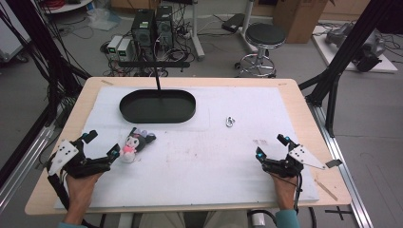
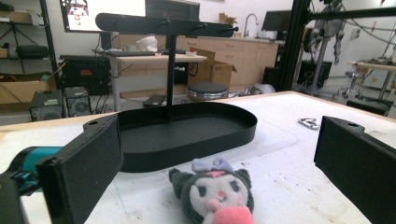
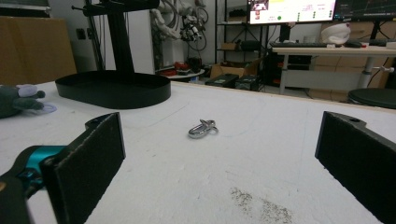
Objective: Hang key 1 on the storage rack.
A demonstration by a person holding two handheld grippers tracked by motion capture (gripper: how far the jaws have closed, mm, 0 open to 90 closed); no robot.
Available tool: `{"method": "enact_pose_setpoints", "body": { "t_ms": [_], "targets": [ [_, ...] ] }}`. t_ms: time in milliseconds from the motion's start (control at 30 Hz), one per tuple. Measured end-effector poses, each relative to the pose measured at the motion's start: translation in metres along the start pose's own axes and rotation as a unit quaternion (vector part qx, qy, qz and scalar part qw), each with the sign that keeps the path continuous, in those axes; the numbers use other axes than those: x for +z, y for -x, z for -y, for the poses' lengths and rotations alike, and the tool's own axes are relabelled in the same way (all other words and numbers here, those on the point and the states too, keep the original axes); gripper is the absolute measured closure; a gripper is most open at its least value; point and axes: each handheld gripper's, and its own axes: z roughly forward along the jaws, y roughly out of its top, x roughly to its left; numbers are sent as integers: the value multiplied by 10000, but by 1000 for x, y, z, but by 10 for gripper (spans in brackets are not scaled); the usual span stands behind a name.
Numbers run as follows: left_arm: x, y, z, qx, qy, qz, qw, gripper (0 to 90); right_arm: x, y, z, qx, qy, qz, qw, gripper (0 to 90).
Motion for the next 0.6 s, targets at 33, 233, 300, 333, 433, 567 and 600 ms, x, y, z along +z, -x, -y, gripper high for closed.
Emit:
{"method": "enact_pose_setpoints", "body": {
  "t_ms": [33,233,300,333,433,567,600],
  "targets": [
    [1,0,-4,28,-62,-6,10000,17,0,0,0,-1,0,0,10000,8],
    [7,-3,-24,1,-508,154,9986,17,0,0,0,1,1,2,10000,7],
    [10,-3,-28,20,-756,186,9970,17,0,0,0,-3,1,1,10000,7],
    [11,-3,-30,41,-896,199,9958,17,0,0,0,-3,1,1,10000,7],
    [17,-2,-33,111,-1322,194,9910,17,0,0,0,21,8,-5,10000,7],
    [25,-1,-34,202,-1789,149,9836,17,0,0,0,23,6,-2,10000,7],
    [27,0,-34,189,-1926,146,9810,17,0,0,0,23,6,-2,10000,7]
  ]
}}
